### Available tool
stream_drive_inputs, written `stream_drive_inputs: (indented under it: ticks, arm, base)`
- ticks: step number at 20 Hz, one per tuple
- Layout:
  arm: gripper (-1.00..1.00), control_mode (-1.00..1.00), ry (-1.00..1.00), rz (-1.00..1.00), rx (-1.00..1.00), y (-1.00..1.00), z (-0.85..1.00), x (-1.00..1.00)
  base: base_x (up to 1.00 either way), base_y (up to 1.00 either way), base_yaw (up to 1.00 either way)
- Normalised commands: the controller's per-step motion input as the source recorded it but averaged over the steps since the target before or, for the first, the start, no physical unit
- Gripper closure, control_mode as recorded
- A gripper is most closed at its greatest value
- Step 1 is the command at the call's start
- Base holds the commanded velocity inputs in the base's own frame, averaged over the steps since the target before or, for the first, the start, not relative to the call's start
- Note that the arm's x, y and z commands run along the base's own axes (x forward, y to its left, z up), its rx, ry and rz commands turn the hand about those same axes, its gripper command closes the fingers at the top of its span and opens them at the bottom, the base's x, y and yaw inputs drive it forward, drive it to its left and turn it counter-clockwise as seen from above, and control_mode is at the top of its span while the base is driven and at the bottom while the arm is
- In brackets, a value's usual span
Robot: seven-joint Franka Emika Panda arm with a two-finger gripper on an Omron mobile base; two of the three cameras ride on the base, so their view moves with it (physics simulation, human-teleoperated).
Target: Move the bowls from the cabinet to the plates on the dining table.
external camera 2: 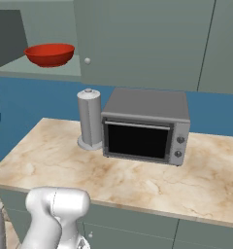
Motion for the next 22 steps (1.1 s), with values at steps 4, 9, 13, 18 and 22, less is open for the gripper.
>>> stream_drive_inputs:
  ticks: [4, 9, 13, 18, 22]
  arm:
    - [-1.00, -1.00, -0.12, -0.28, 0.00, -1.00, -0.05, -0.46]
    - [-1.00, -1.00, -0.09, -0.29, 0.00, -1.00, -0.15, -0.46]
    - [-1.00, -1.00, -0.06, -0.20, -0.08, -0.76, -0.02, -0.39]
    - [-1.00, -1.00, 0.09, -0.06, -0.32, -0.38, 0.38, 0.00]
    - [-1.00, -1.00, 0.19, -0.01, -0.40, -0.37, 0.26, 0.00]
  base:
    - [0.00, 0.00, 0.00]
    - [0.00, 0.00, 0.00]
    - [0.00, 0.00, 0.00]
    - [0.00, 0.00, 0.00]
    - [0.00, 0.00, 0.00]
